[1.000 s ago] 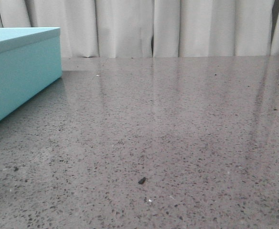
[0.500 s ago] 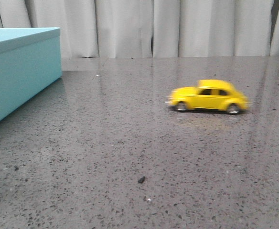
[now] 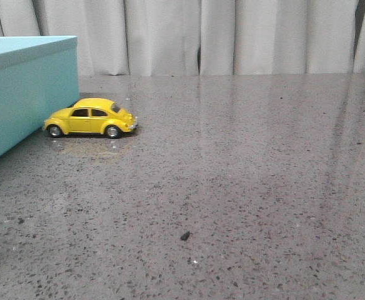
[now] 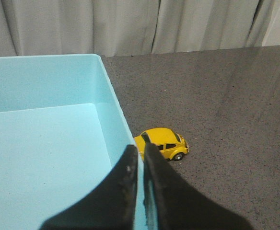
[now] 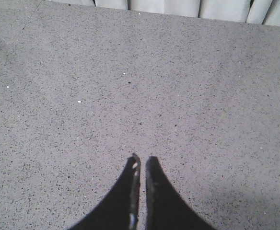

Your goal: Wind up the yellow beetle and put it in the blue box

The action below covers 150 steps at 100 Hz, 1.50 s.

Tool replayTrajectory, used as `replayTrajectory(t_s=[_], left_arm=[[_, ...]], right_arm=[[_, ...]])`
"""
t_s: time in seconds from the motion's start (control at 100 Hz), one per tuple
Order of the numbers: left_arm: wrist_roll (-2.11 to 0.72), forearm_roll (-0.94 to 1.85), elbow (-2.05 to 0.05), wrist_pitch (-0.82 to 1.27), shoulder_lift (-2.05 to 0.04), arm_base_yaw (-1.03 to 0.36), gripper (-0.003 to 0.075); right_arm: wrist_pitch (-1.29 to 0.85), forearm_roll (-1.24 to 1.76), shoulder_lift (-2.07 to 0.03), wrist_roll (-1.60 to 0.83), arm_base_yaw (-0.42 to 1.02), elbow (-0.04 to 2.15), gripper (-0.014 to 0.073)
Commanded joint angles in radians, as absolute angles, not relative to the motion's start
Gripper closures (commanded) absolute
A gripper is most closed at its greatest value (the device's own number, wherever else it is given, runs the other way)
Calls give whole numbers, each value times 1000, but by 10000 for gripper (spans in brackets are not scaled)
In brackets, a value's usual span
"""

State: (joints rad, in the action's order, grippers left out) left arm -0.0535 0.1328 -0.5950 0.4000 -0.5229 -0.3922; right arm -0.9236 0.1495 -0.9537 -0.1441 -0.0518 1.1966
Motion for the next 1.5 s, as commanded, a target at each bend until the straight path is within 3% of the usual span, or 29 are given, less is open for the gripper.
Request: replayTrajectory(t_s=[0.0,0.26,0.52,0.59,0.72,0.83,1.03,1.24,1.49], left_arm=[[-54,142,-630,309,-533,-401,739],[-139,142,-717,329,-633,-401,738],[-323,142,-971,541,-870,-401,729],[-389,154,-1055,631,-950,-401,680],[-522,184,-1209,813,-1103,-401,502],[-639,199,-1308,914,-1212,-401,414],[-838,215,-1438,993,-1384,-401,393],[-1072,301,-1508,1069,-1524,-401,279],[-1149,341,-1591,1146,-1612,-401,277]], right_arm=[[-849,157,-933,-164,-41,1227,643],[-830,168,-864,-187,24,1227,643],[-830,178,-775,-194,76,1227,643],[-831,183,-761,-194,83,1227,643],[-834,199,-740,-194,91,1223,643],[-827,201,-726,-194,91,1198,643],[-806,202,-705,-194,91,1124,643],[-779,202,-684,-195,91,1056,643],[-750,202,-675,-198,91,1027,643]])
